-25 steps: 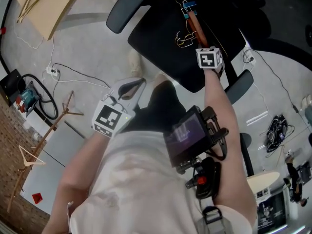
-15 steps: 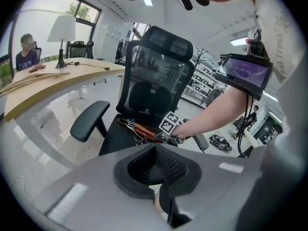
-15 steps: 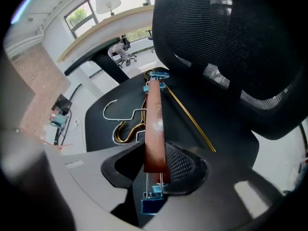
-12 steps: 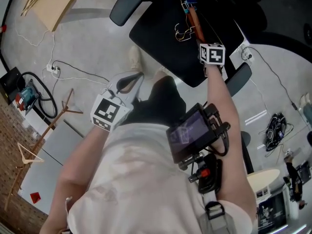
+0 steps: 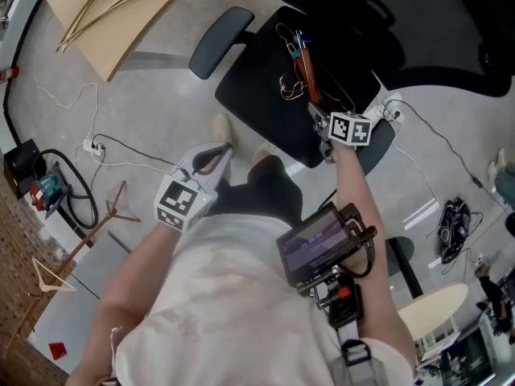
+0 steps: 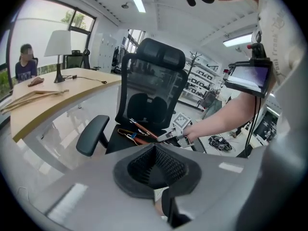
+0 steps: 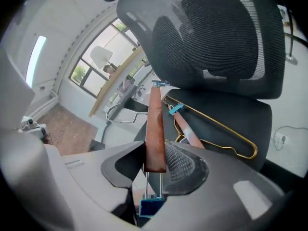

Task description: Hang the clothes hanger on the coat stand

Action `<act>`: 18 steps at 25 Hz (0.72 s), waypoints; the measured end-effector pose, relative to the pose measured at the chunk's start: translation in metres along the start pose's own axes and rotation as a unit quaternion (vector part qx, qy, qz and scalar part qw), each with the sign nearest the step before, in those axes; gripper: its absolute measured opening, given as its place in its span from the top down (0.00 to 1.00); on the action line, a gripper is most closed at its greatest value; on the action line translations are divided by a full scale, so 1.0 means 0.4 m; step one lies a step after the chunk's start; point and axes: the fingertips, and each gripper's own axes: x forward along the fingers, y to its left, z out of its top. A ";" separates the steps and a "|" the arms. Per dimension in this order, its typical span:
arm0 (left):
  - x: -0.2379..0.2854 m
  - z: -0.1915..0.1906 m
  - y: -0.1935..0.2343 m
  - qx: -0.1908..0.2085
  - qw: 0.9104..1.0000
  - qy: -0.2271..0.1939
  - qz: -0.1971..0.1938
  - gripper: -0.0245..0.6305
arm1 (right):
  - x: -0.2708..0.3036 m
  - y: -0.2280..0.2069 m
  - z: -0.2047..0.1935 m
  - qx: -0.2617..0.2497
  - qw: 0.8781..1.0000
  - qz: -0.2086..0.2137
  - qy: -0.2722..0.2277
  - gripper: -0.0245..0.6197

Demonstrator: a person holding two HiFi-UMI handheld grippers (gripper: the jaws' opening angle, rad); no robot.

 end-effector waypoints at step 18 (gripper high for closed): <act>-0.144 0.092 0.024 -0.015 0.995 -0.063 0.070 0.96 | -0.195 0.485 0.112 0.072 0.961 0.243 -0.110 0.73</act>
